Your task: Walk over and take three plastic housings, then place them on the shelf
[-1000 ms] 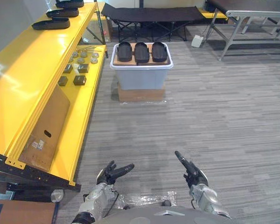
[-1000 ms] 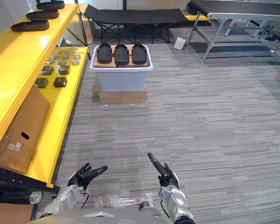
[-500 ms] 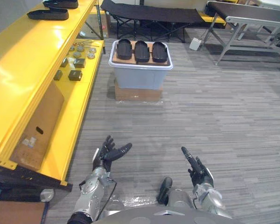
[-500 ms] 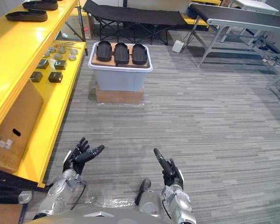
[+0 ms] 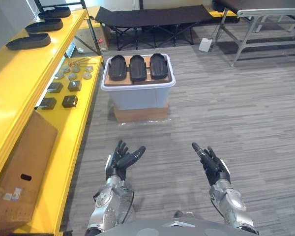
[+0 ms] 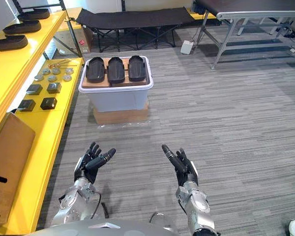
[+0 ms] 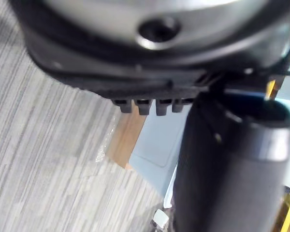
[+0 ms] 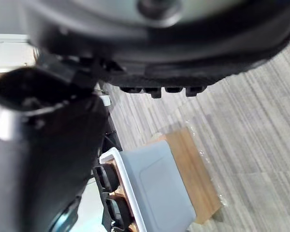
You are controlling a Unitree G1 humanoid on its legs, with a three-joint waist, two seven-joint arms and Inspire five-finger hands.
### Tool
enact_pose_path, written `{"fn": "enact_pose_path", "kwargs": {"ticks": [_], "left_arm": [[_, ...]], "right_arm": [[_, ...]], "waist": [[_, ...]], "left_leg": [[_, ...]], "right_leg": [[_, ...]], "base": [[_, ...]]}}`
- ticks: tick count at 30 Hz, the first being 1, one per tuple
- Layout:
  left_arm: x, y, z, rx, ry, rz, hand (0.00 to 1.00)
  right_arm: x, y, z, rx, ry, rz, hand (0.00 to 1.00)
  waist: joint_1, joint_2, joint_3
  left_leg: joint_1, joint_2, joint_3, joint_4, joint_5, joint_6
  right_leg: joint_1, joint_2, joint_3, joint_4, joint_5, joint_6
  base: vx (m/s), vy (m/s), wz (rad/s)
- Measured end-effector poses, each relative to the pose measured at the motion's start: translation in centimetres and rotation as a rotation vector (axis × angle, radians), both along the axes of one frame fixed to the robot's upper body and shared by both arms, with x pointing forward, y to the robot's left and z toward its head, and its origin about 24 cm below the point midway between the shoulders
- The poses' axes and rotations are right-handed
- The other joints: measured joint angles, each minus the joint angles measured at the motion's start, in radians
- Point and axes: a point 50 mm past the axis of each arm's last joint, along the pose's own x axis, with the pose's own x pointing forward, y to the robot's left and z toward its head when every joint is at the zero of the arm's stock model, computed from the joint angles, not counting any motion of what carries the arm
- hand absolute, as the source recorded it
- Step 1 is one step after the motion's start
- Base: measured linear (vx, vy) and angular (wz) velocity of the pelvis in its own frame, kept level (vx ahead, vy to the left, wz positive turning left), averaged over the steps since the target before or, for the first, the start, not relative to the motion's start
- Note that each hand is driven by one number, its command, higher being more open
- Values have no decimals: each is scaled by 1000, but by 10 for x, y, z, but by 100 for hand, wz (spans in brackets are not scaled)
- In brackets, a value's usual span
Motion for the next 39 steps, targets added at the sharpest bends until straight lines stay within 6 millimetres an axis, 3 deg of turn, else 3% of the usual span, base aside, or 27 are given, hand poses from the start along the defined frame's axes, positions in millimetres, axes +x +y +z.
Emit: {"fn": "enact_pose_path", "kwargs": {"ticks": [2,3,4,6,8,9,10,11,12,13,14,15,17,19,20,22,23,24,26,27,29,31,33,35,37,38,39], "left_arm": [[-11,1,-5,-5,32,17,100],[-18,0,-9,-15,52,27,100],[-22,5,-11,-13,67,51,100],[-17,14,-7,0,37,84,100],[-8,23,0,4,0,128,100],[-8,29,2,11,-11,148,100],[-9,31,2,10,-12,154,100],[-9,32,4,4,-19,164,100],[-9,33,4,10,-20,161,100],[-11,33,4,13,-20,157,100],[-13,34,6,20,-26,150,100],[-14,38,6,32,-28,149,100],[-11,41,8,45,-37,142,100],[-1,43,13,54,-62,140,100],[8,45,17,62,-79,143,100],[12,50,18,80,-78,148,100],[13,55,21,99,-85,143,100],[10,55,16,98,-66,142,100],[-2,37,4,35,-9,149,100],[-5,33,2,21,5,149,100],[-12,15,-5,-51,43,135,100],[-10,6,-5,-92,36,124,100],[-10,5,-5,-100,30,113,100],[-7,3,-3,-111,23,92,100],[-7,3,-2,-110,19,92,100],[-6,3,-2,-110,17,91,100],[-6,4,-2,-107,17,88,100]], "right_arm": [[-2,3,-2,-23,16,30,100],[-7,1,-4,-41,38,43,100],[-12,11,-11,-28,79,53,100],[-12,16,-12,-10,79,68,100],[-7,20,-10,14,61,68,100],[-8,21,-12,33,68,57,100],[-10,20,-15,38,79,52,100],[-7,20,-17,48,90,48,100],[-8,21,-21,63,102,39,100],[-10,23,-23,72,109,37,100],[-14,30,-25,98,115,46,100],[-16,38,-27,123,113,65,100],[-15,47,-26,138,102,120,100],[-11,51,-23,146,86,153,100],[-8,52,-22,150,74,168,100],[-5,54,-19,138,60,186,100],[-5,57,-19,130,57,199,100],[-5,53,-20,115,65,204,100],[-4,38,-17,65,69,206,100],[-2,36,-16,53,66,206,100],[7,29,-11,18,53,204,100],[7,27,-10,26,59,194,100],[6,28,-10,39,60,186,100],[9,23,-6,49,39,159,100],[11,21,-3,52,22,153,100],[10,21,-2,53,13,151,100],[8,20,-3,53,19,145,100]], "waist": [[1,16,2],[3,55,2],[14,34,2],[26,-15,3],[43,-54,14],[56,-91,2],[58,-99,-4],[53,-99,-3],[49,-96,-6],[48,-82,-11],[49,-83,-10],[49,-82,-10],[47,-68,-8],[38,-64,-8],[33,-62,-6],[25,-85,-9],[21,-128,-14],[19,-117,-8],[30,-36,-34],[33,-13,-44],[54,17,-40],[47,20,-20],[52,10,-4],[52,-6,2],[49,-3,2],[45,3,-1],[49,11,-6]], "left_leg": [[12,-37,-42,-364,199,-29],[20,-18,-69,-424,299,-16],[40,-43,-64,-371,342,64],[37,-84,-42,-341,298,71],[16,-127,-29,-247,223,86],[12,-164,-7,-203,178,88],[22,-181,-4,-201,160,89],[41,-198,-7,-209,141,116],[67,-203,-7,-233,134,122],[92,-204,-9,-258,134,123],[133,-198,-12,-291,129,131],[168,-186,-17,-314,125,133],[203,-154,-20,-325,111,110],[215,-112,-41,-311,98,93],[215,-87,-60,-290,85,72],[215,-75,-91,-242,49,29],[213,-84,-113,-184,0,3],[216,-72,-138,-132,-47,-11],[218,7,-160,-117,-97,-32],[218,24,-160,-133,-97,-36],[144,40,-161,107,-43,-18],[66,97,-174,283,120,-13],[46,101,-165,320,78,-15],[33,45,-62,142,-12,6],[36,0,-4,-68,22,25],[39,-30,8,-240,104,27],[61,-51,12,-323,247,76]], "right_leg": [[32,-10,27,11,-36,60],[64,7,42,18,-66,97],[108,-22,72,15,-89,119],[107,-72,76,28,-105,118],[90,-133,81,93,-153,149],[107,-186,77,93,-186,177],[113,-203,75,120,-188,161],[42,-250,62,304,-186,163],[-60,-291,63,500,-103,195],[-94,-306,62,570,-67,202],[-134,-308,36,626,-87,175],[-149,-285,-11,588,-147,137],[-188,-225,-49,469,-172,114],[-227,-167,-52,323,-152,135],[-256,-143,-34,229,-107,150],[-274,-133,-2,95,34,136],[-272,-150,27,65,119,119],[-272,-148,46,122,149,104],[-287,-69,39,175,76,86],[-291,-49,35,172,66,80],[-274,-14,29,142,49,57],[-168,14,-17,61,45,45],[-109,15,-30,22,42,40],[-53,0,-41,-36,41,31],[-36,-8,-52,-54,40,40],[-27,-11,-58,-55,39,64],[-20,-14,-46,-52,35,94]], "base": [[322,266,-37],[396,355,-47],[349,296,-32],[321,203,-14],[268,180,-5],[218,160,2],[299,145,5],[274,125,12],[273,125,9],[253,123,0],[336,58,-4],[333,16,-2],[304,-55,2],[279,-104,22],[282,-189,37],[291,-268,40],[266,-383,47],[246,-380,37],[208,-262,0],[269,-193,-19],[310,-160,-8],[321,-210,39],[248,-96,31],[268,-23,15],[212,68,1],[260,120,-10],[362,157,-10]]}}
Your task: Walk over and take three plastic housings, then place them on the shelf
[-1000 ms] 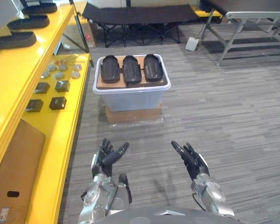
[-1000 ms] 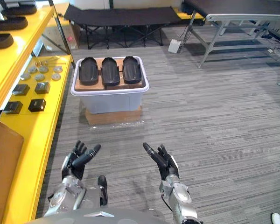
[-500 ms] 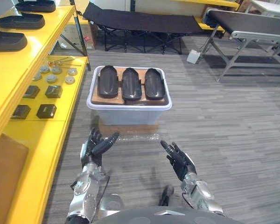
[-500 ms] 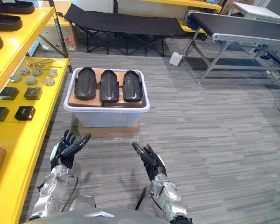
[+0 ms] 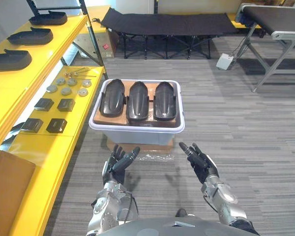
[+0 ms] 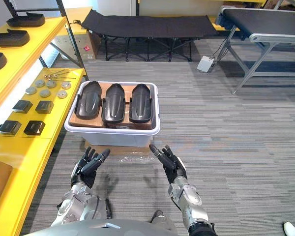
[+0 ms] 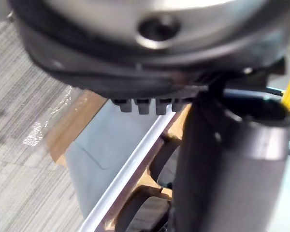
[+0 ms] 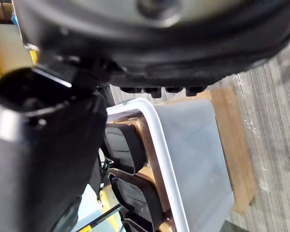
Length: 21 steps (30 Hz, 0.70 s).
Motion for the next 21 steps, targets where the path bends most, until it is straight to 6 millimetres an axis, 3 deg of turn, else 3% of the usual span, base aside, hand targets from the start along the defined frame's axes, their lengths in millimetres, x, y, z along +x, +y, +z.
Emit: {"fn": "enact_pose_path", "kwargs": {"ticks": [3,4,6,7,8,10,12,14,18,21], "left_arm": [[11,8,7,35,-38,-16,100],[14,9,8,41,-45,-20,100],[20,7,12,41,-67,-27,100],[22,5,16,40,-77,-21,100],[22,2,20,34,-94,-25,100],[21,0,24,36,-111,-40,100],[21,-1,28,41,-129,-48,100],[23,2,30,53,-133,-44,100],[28,8,35,23,-149,-6,100],[30,16,51,-33,-238,72,100]], "right_arm": [[-1,18,0,45,-9,10,100],[0,20,1,50,-13,14,100],[1,21,2,56,-24,15,100],[2,21,3,57,-27,17,100],[1,20,3,56,-30,11,100],[-4,21,2,59,-30,8,100],[-8,23,5,57,-61,13,100],[-3,24,13,43,-109,22,100],[3,18,36,14,-238,-15,100],[9,10,71,-17,-401,-37,100]], "waist": [[2,-73,12],[1,-78,13],[1,-77,14],[2,-73,15],[-1,-69,13],[-4,-70,12],[-6,-88,1],[-26,-97,-2],[-56,-95,-3],[-51,-100,-4]], "left_leg": [[16,-59,24,-33,7,11],[16,-66,25,-33,6,13],[34,-88,27,-39,-13,24],[54,-95,28,-39,-47,24],[89,-109,30,-56,-62,26],[124,-118,39,-87,-61,26],[132,-140,41,-111,-57,32],[130,-154,40,-139,-46,39],[131,-160,-5,-199,-26,39],[132,-160,-33,-241,12,46]], "right_leg": [[17,-41,1,-40,4,26],[22,-46,-4,-49,7,30],[46,-63,-18,-58,7,40],[43,-85,-16,-17,-22,60],[23,-112,-15,90,-67,58],[5,-130,-17,149,-76,52],[8,-142,-18,128,-75,52],[8,-149,-19,112,-65,63],[-29,-149,-7,189,-52,53],[-26,-134,-17,176,-29,53]], "base": [[292,91,7],[187,27,8],[146,25,5],[127,57,-2],[114,70,-4],[50,65,-7],[56,68,-8],[63,59,2],[27,38,30],[76,5,33]]}}
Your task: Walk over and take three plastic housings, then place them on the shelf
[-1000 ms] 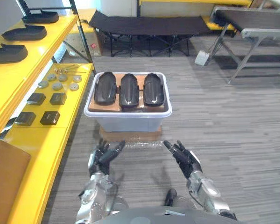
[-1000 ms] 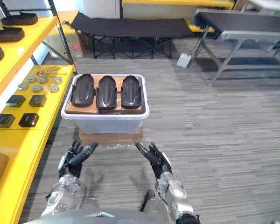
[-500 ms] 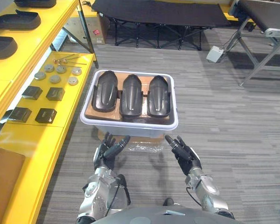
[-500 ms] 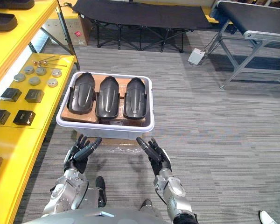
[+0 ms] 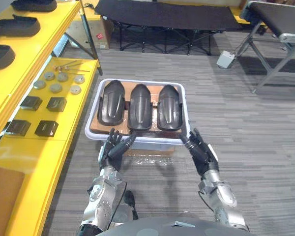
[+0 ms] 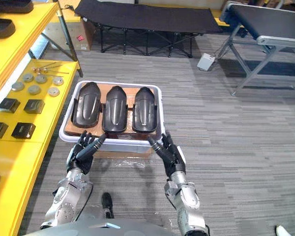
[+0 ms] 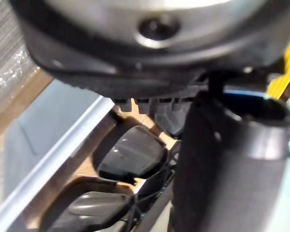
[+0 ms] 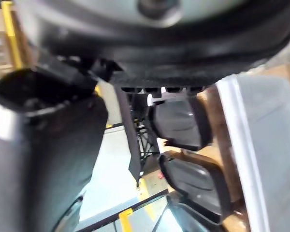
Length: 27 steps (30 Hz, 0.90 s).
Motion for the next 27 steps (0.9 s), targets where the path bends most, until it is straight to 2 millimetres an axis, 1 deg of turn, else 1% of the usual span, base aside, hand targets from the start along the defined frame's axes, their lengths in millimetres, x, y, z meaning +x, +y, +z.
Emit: {"fn": "enact_pose_path", "kwargs": {"ticks": [1,3,5,6,8,9,12,15,16,17,18,19,20,21,22,23,24,25,26,27], "left_arm": [[-1,7,8,-25,-47,54,100],[-3,18,23,-45,-139,137,100],[-3,26,33,-61,-205,189,100],[-3,29,38,-62,-241,215,100],[-3,28,44,-73,-283,222,100],[-2,23,45,-89,-293,213,100],[0,11,44,-113,-283,162,100],[2,1,46,-131,-278,112,100],[3,-2,46,-136,-271,100,100],[2,-2,44,-140,-261,97,100],[2,-3,44,-141,-256,94,100],[2,-4,44,-148,-258,94,100],[2,-4,44,-149,-259,94,100],[2,-4,44,-150,-262,91,100],[2,-5,44,-150,-264,86,100],[4,-7,45,-154,-270,63,100],[4,-9,45,-164,-272,43,100],[4,-10,44,-165,-268,31,100],[3,-10,43,-155,-262,7,100],[3,-9,43,-141,-256,-12,100]], "right_arm": [[4,-2,15,-6,-71,1,100],[7,-7,32,-17,-157,6,100],[9,-12,40,-27,-194,-3,100],[11,-18,43,-39,-205,-18,100],[10,-29,43,-49,-191,-66,100],[9,-35,43,-63,-174,-90,100],[9,-43,41,-69,-145,-150,100],[12,-44,43,-66,-147,-174,100],[15,-43,45,-61,-150,-169,100],[18,-42,45,-57,-150,-160,100],[20,-41,45,-44,-143,-151,100],[21,-41,42,-39,-126,-151,100],[21,-41,41,-38,-120,-150,100],[22,-40,39,-35,-98,-149,100],[21,-40,37,-32,-86,-150,100],[20,-41,32,-22,-60,-161,100],[20,-44,27,-26,-34,-174,100],[19,-44,24,-24,-17,-180,100],[16,-41,15,-13,23,-188,100],[12,-36,8,1,50,-186,100]], "waist": [[3,-3,-2],[4,-4,-3],[4,-4,-3],[5,0,-6],[4,11,-11],[2,15,-13],[-3,21,-17],[-8,22,-18],[-10,21,-18],[-8,22,-18],[-8,27,-21],[-8,35,-26],[-7,35,-27],[-3,27,-31],[-3,15,-30],[-7,-6,-26],[-8,1,-23],[-7,1,-23],[-6,0,-22],[-5,-1,-22]], "left_leg": [[0,0,0,3,5,2],[4,0,0,16,6,2],[4,0,-1,28,5,2],[5,2,-1,31,5,2],[6,3,-3,29,5,0],[6,3,-3,26,5,-3],[21,-4,-1,-21,19,-13],[22,-14,1,-68,45,-13],[17,-20,3,-74,53,-10],[17,-21,7,-74,57,-11],[16,-21,7,-74,63,-15],[17,-22,1,-74,72,-18],[18,-23,-1,-74,73,-19],[16,-28,-3,-73,74,-18],[17,-35,-3,-68,71,-16],[11,-57,6,-5,13,-12],[-10,-55,-1,91,-45,2],[-18,-55,-9,124,-64,7],[-11,-55,-31,158,-93,20],[10,-49,-59,168,-109,29]], "right_leg": [[10,3,0,-18,5,3],[39,11,0,-54,11,7],[55,14,0,-75,11,7],[66,18,0,-84,11,7],[75,22,0,-99,11,7],[75,23,0,-103,11,7],[74,24,0,-111,4,-1],[65,25,-1,-133,-9,-7],[65,23,-2,-144,-23,-5],[67,22,-3,-151,-33,-2],[68,21,-12,-148,-42,11],[64,20,-27,-121,-64,0],[61,16,-29,-110,-72,0],[41,-7,-37,-61,-104,-9],[35,-22,-46,-37,-119,-11],[42,-62,-69,24,-135,-4],[1,-98,-80,185,-149,-37],[-38,-128,-74,291,-139,-65],[-103,-172,-48,466,-78,-158],[-144,-197,-20,578,29,-175]], "base": [[77,-16,7],[71,-35,7],[28,-58,6],[8,-60,5],[-3,-23,1],[-43,-20,-3],[-67,4,-4],[-80,-2,-3],[-70,-22,-2],[-85,-40,-1],[-79,-47,9],[-71,-38,14],[-44,-9,20],[-11,14,18],[31,42,45],[111,41,59],[97,65,60],[74,91,55],[68,117,56],[125,94,56]]}}
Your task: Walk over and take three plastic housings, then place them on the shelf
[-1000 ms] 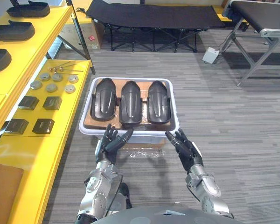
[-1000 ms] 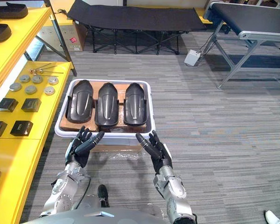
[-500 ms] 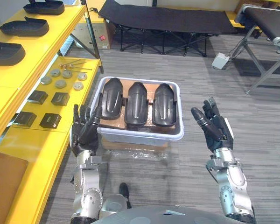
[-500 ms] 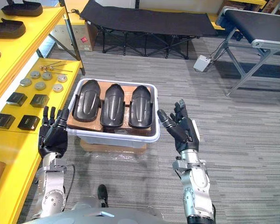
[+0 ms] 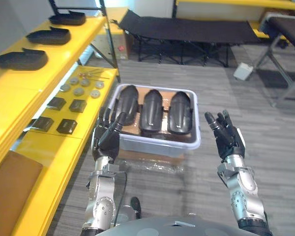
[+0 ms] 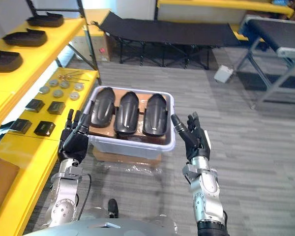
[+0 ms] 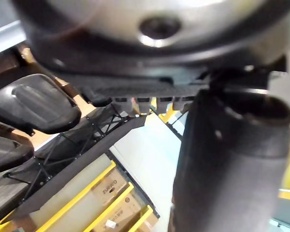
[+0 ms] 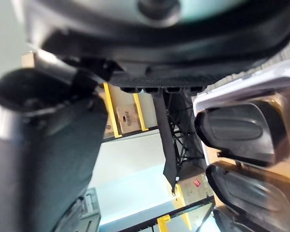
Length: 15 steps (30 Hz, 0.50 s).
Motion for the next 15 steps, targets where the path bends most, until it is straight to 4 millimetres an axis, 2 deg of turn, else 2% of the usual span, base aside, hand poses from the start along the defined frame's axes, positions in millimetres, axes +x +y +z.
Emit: {"fn": "enact_pose_path", "kwargs": {"ticks": [1,2,3,4,5,7,8,10,11,12,13,15], "left_arm": [[0,0,1,3,-2,-3,100],[0,3,3,13,-8,-7,100],[0,7,5,23,-13,3,100],[0,9,4,26,-12,9,100],[0,10,4,27,-6,10,100],[-2,12,3,36,0,12,100],[-2,14,3,46,3,12,100],[-4,18,1,57,19,22,100],[-5,18,-1,58,31,27,100],[-5,18,-3,55,46,35,100],[-6,16,-9,38,71,39,100],[-10,13,-14,22,94,42,100]], "right_arm": [[-1,3,-2,6,8,10,100],[-2,13,-7,25,23,41,100],[-1,22,-9,35,22,71,100],[-1,24,-9,38,20,87,100],[-2,26,-9,40,19,104,100],[-1,25,-8,37,15,112,100],[0,25,-7,31,9,119,100],[6,25,-2,13,-9,133,100],[8,24,0,-3,-17,139,100],[12,20,3,-24,-22,145,100],[13,15,5,-49,-7,137,100],[12,6,4,-67,19,103,100]], "waist": [[-1,4,-1],[-1,1,-4],[5,-5,-6],[5,-5,-6],[5,0,-4],[8,-3,-8],[9,-16,-16],[14,-24,-22],[16,-27,-24],[21,-24,-23],[22,4,-27],[15,24,-40]], "left_leg": [[13,2,-12,-2,-4,8],[11,7,-30,5,-16,19],[10,16,-45,6,-22,24],[11,20,-52,7,-24,26],[12,28,-65,13,-32,19],[13,30,-68,16,-33,3],[15,25,-54,19,-32,6],[17,22,-16,36,-37,0],[13,23,1,53,-47,-6],[6,26,20,81,-68,-14],[-1,50,32,103,-79,-27],[-9,73,43,107,-88,-39]], "right_leg": [[-21,-5,17,39,43,8],[-48,8,48,60,11,33],[-63,43,71,42,-56,51],[-69,62,79,30,-76,60],[-66,98,84,-15,-103,93],[-36,144,73,-163,-120,128],[-2,168,55,-293,-118,150],[45,203,44,-462,-91,186],[67,220,45,-532,-60,186],[96,237,45,-604,-37,159],[113,266,51,-655,-13,147],[120,298,59,-706,5,130]], "base": [[177,69,49],[178,58,37],[159,65,34],[144,64,37],[122,63,35],[157,38,23],[142,-19,-1],[112,-77,-29],[99,-137,-49],[81,-162,-53],[73,-152,-45],[67,-141,-33]]}}
